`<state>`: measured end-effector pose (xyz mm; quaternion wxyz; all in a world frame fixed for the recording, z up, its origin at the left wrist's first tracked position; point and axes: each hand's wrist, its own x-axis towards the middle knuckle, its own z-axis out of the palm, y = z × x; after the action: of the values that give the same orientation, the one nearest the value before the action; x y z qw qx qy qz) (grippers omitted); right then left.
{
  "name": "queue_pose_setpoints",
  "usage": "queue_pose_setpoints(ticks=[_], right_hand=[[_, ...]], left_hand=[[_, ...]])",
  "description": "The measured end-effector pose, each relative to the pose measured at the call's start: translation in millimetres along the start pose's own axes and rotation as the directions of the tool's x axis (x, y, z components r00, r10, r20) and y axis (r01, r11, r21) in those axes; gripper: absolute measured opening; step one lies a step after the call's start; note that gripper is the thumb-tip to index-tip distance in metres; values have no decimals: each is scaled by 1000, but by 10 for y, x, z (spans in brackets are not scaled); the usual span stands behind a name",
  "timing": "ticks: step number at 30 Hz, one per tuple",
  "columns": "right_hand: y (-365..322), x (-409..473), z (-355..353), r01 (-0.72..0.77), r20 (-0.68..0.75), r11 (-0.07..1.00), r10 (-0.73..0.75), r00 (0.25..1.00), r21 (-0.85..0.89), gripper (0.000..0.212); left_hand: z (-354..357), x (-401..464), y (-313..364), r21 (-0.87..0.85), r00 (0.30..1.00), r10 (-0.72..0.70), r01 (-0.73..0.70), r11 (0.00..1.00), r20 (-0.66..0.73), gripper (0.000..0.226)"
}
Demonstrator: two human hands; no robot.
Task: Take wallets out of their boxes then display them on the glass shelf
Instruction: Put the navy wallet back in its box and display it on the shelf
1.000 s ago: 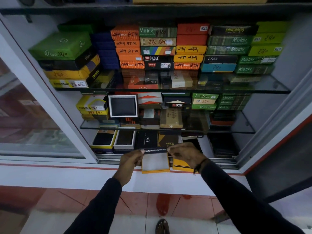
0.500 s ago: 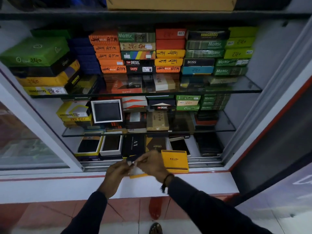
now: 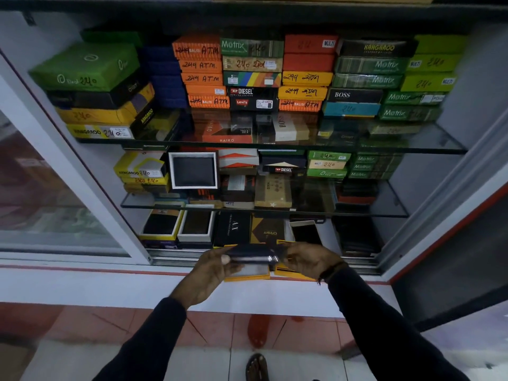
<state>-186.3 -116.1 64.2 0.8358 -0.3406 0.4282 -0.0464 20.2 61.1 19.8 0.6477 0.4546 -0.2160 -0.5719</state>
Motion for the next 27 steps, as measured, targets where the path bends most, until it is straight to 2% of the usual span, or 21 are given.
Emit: queue_pose_setpoints(ticks=[2, 4, 7, 11, 15, 19, 21, 22, 23, 25, 27], right_hand=[[125, 25, 121, -46, 33, 997, 48, 998, -58, 23], [189, 57, 209, -20, -21, 999, 19, 1000, -32, 29], [317, 96, 238, 25, -64, 973, -11, 998, 229, 28], [371, 181, 219, 71, -10, 984, -70, 997, 166, 24], [338, 204, 79, 38, -37, 993, -34, 999, 113, 47], [276, 281, 126, 139, -101, 972, -160, 982, -190, 39], [264, 382, 238, 196, -203, 927, -269, 942, -320, 36], [255, 449, 291, 216, -252, 888, -336, 908, -406, 33], [252, 523, 337, 215, -284, 830, -402, 870, -515, 29], [261, 654, 403, 129, -284, 649, -492, 823, -749, 23], [282, 736, 444, -6, -283, 469, -524, 803, -883, 28]], left_hand=[[94, 15, 15, 125, 991, -27, 11, 992, 128, 59], [181, 16, 5, 175, 976, -67, 31, 984, 205, 60], [197, -33, 28, 129, 983, -77, 56, 990, 165, 52], [90, -53, 27, 124, 989, -87, 71, 990, 122, 64], [-30, -25, 58, 201, 997, -79, 74, 977, 17, 76], [-103, 17, 81, 338, 992, -105, 123, 933, -72, 78], [-84, 82, 71, 395, 990, -104, 134, 909, -96, 65], [-67, 138, 55, 428, 985, -85, 143, 892, -150, 57], [-44, 194, 30, 481, 968, -48, 164, 861, -245, 49], [-7, 307, -35, 648, 898, 85, 244, 721, -432, 30], [-2, 396, -115, 770, 875, 180, 278, 574, -450, 11]])
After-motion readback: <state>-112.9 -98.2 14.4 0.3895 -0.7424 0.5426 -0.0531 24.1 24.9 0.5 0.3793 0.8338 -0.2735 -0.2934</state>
